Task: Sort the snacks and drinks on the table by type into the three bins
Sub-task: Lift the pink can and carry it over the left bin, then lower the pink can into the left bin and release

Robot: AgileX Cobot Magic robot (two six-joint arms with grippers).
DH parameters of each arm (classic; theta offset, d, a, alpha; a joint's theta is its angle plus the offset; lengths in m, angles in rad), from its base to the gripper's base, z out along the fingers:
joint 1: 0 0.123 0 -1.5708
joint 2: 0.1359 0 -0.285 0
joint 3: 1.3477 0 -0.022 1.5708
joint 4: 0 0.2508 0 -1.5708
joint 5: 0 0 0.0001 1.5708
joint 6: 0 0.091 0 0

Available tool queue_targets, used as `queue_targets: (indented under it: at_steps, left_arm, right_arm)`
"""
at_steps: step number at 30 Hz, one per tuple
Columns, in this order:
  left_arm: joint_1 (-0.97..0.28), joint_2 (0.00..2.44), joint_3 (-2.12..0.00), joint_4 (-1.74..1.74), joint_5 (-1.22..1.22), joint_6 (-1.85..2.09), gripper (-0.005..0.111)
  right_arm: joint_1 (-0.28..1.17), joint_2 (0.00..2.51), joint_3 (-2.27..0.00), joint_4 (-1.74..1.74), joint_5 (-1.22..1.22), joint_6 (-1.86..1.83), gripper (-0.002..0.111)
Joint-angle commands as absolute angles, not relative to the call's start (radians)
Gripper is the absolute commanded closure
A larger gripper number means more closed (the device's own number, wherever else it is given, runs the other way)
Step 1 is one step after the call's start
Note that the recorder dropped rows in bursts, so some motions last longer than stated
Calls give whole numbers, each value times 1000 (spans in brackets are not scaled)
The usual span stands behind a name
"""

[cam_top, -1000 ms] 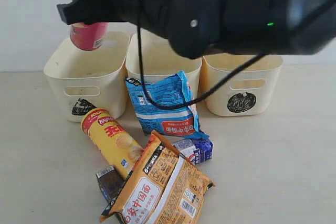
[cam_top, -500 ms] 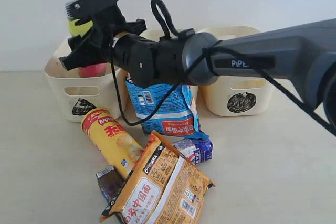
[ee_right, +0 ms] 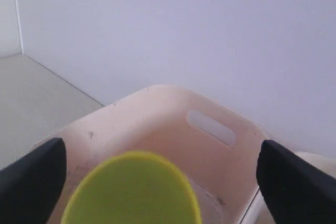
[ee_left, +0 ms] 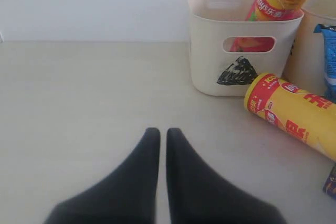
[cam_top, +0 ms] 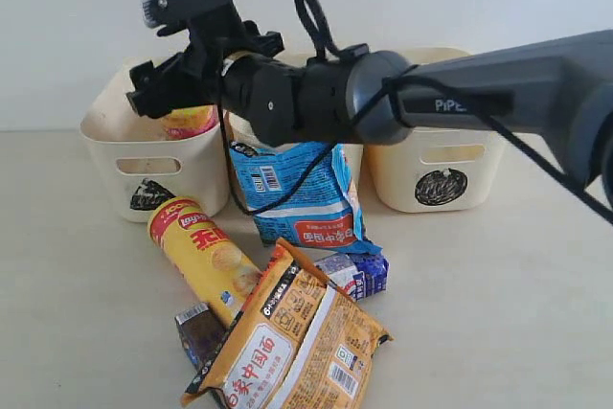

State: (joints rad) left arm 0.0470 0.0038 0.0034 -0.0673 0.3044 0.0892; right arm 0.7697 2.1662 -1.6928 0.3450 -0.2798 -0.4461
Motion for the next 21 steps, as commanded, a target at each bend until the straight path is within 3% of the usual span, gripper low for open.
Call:
queue_targets:
  at_steps: [1,3,5,12,21]
  left_arm:
    - [49,0,0,-70,288,79,103]
    - [49,0,0,-70,288,79,103]
    - [49,0,0,-70,288,79,103]
    - [49,0,0,-70,288,79,103]
    - [49,0,0,-70,288,79,103]
  right_arm:
    - [766,2070,-1700,348,-223,-462,19]
    - [766,2034,-1700,348,-142,-462,22]
    - [766,1995,-1700,348,-38,-464,34]
    - [766,1854,-1700,259,385,-480,107]
    - [705,1720,-1674,169,822,-376,108]
